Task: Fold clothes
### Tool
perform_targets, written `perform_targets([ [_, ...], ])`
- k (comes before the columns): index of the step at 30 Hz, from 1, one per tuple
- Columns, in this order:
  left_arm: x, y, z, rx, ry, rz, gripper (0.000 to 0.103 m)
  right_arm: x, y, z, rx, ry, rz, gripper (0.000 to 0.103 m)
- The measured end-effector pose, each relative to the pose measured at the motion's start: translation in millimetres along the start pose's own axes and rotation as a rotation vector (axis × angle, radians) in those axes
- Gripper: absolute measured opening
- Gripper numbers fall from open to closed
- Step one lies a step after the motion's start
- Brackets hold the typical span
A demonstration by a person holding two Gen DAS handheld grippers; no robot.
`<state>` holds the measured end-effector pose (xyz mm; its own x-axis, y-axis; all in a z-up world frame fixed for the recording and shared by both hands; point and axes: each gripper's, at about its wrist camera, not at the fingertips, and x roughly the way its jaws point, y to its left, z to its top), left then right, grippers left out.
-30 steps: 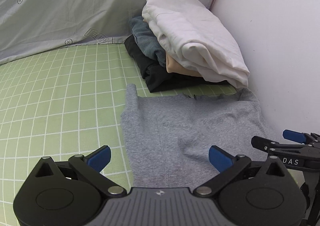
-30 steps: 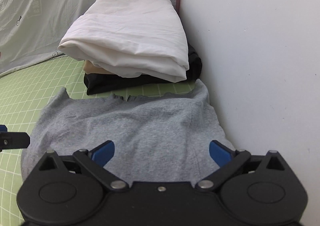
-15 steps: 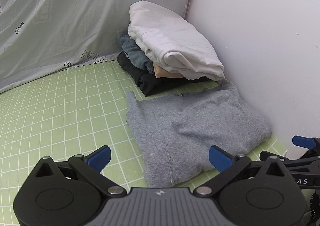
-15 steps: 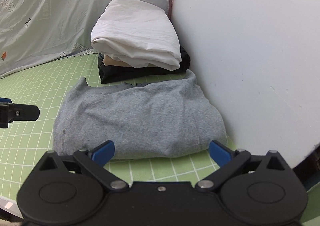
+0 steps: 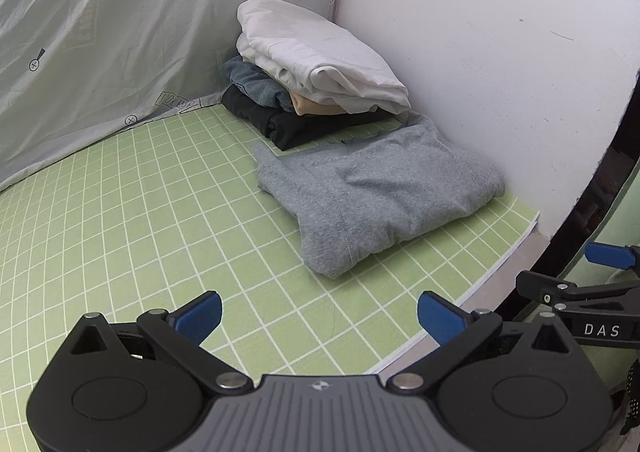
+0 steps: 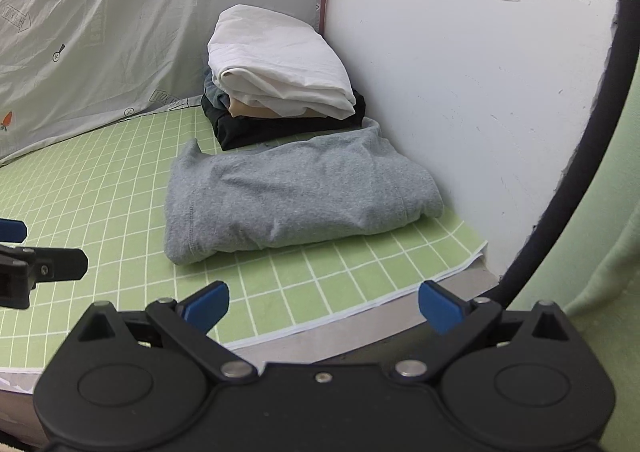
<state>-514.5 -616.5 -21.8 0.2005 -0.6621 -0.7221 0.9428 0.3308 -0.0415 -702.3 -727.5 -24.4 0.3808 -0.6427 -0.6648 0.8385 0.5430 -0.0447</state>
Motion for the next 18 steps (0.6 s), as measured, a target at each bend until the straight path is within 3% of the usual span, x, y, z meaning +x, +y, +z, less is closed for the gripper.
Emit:
perform_targets([
  [7, -18, 5, -13, 0.016, -0.025, -0.006, 0.103, -24, 12, -15, 0.017, -0.023, -0.019, 0.102],
  [18, -27, 10, -17, 0.017, -0.043, 0.004, 0.103, -28, 17, -15, 0.032, -0.044, -0.016, 0.102],
])
